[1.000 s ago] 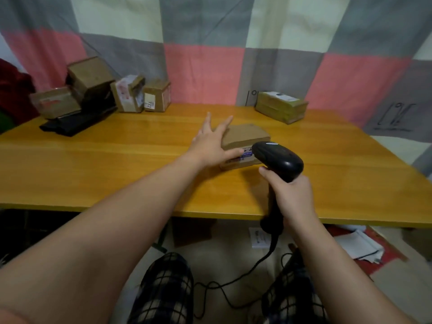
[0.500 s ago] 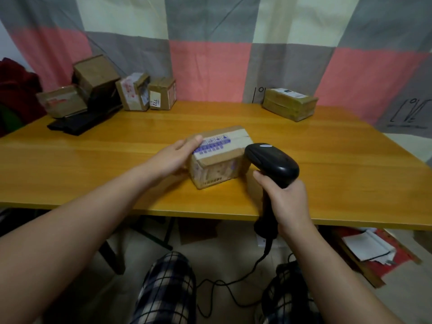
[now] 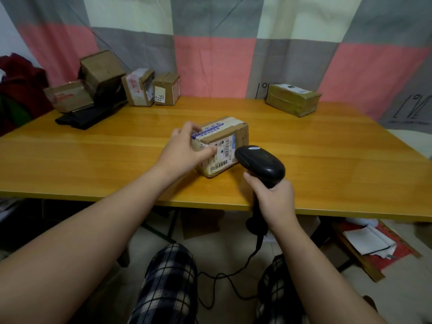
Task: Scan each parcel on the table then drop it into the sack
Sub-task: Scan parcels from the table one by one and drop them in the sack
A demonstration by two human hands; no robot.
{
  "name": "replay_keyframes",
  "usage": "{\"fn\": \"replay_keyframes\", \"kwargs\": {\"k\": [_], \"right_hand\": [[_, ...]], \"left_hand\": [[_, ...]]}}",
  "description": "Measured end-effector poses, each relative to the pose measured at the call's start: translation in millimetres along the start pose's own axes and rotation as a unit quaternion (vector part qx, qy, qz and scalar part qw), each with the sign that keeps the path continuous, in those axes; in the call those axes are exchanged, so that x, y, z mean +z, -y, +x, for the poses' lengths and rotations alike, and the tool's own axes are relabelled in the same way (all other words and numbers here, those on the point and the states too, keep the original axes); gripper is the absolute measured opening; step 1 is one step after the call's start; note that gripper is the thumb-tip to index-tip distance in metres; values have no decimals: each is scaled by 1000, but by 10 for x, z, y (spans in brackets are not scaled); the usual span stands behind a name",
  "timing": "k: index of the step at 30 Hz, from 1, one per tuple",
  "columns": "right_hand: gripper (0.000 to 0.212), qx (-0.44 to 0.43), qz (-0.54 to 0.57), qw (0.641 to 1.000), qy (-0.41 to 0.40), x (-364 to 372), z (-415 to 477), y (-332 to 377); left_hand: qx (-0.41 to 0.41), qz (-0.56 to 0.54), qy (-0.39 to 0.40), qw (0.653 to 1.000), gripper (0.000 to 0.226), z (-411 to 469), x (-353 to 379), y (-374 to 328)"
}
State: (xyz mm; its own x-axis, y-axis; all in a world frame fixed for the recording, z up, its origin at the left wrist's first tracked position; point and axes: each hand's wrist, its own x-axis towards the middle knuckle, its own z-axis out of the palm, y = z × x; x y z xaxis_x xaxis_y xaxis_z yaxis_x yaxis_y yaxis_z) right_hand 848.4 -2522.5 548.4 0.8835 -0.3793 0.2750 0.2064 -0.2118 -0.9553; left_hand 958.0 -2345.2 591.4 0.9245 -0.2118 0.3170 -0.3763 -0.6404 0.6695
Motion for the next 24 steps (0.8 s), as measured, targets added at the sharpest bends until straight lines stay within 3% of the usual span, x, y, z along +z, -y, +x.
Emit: {"fn": "replay_keyframes", "kwargs": {"k": [2, 5, 11, 17, 24], "right_hand": [[16, -10, -27, 1000, 7, -1, -20, -24], [16, -13, -48, 999, 9, 4, -42, -16], [22, -12, -37, 999, 11, 123, -125, 63], [30, -31, -9, 997, 72, 443, -369, 178], [21, -48, -23, 997, 56, 525, -393, 245]], "left_hand": [[-34, -84, -15, 996, 57, -13, 15, 96], [-89, -154, -9, 984, 79, -107, -38, 233], [-152, -36, -35, 987, 97, -399, -193, 413], [-172, -44, -72, 981, 106, -557, -201, 579], [-168, -65, -74, 981, 108, -544, -167, 619]]}}
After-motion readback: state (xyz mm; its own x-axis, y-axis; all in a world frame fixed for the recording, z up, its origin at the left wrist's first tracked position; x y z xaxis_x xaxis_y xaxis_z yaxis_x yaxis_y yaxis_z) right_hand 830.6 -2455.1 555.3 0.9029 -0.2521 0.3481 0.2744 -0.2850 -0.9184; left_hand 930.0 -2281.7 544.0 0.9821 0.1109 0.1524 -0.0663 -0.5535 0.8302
